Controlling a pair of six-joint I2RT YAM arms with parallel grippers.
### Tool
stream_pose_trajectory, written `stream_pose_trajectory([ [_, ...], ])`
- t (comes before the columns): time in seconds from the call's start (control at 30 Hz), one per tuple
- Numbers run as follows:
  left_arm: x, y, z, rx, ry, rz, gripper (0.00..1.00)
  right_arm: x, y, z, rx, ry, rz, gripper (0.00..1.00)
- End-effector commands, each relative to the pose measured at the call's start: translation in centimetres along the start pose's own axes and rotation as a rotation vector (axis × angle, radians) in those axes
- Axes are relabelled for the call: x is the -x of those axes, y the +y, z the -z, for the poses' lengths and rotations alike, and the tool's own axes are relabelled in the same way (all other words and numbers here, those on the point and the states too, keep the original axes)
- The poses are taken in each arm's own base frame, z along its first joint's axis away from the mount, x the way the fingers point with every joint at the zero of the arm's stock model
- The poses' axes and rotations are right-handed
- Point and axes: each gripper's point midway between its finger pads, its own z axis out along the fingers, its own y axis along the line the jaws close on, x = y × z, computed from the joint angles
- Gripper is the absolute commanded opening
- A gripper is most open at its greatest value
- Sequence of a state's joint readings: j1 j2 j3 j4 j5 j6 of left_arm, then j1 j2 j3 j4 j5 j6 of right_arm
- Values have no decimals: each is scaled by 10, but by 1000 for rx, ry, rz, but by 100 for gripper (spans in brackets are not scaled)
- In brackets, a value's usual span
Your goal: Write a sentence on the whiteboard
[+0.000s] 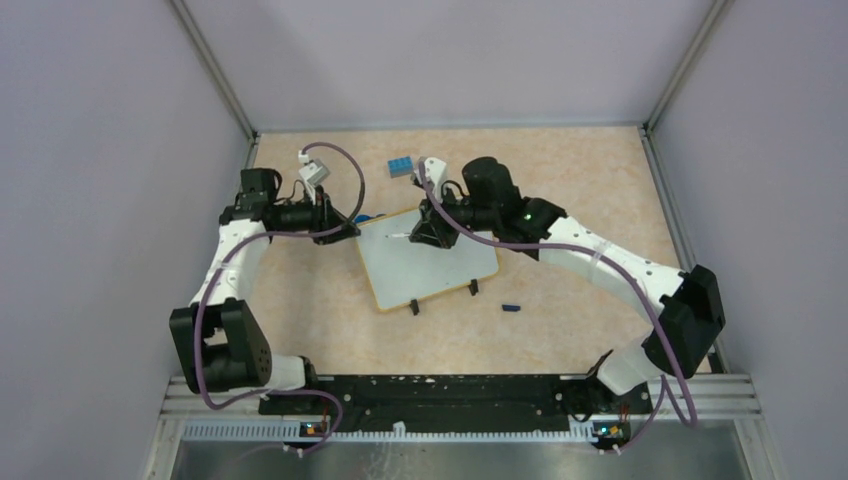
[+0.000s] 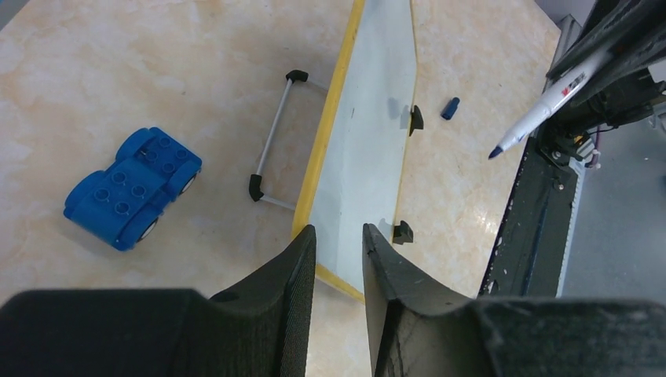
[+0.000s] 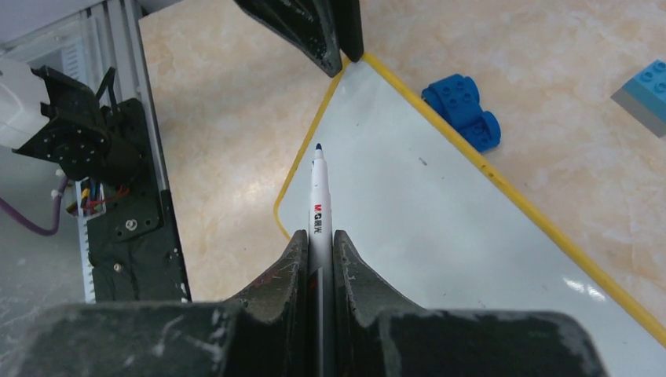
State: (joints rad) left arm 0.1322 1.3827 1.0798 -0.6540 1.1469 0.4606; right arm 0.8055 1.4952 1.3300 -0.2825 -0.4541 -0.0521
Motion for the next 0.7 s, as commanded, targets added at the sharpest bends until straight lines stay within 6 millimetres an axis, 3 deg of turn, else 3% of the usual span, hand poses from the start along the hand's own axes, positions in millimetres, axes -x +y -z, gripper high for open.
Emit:
stream_pose_trajectory([
  [0.0,0,-11,1,-68,-33,-20,32,8,1,-8,-42,-37,37,0],
  [0.27,-7,-22,3,-91,-24,-17,25,0,8,0,-20,4,33,0],
  [0.5,29,-2,21,123,-109,-83,40,1,15,8,5,7,48,0],
  [0.67,27,13,17,163,-122,-77,43,1,16,9,7,6,48,0],
])
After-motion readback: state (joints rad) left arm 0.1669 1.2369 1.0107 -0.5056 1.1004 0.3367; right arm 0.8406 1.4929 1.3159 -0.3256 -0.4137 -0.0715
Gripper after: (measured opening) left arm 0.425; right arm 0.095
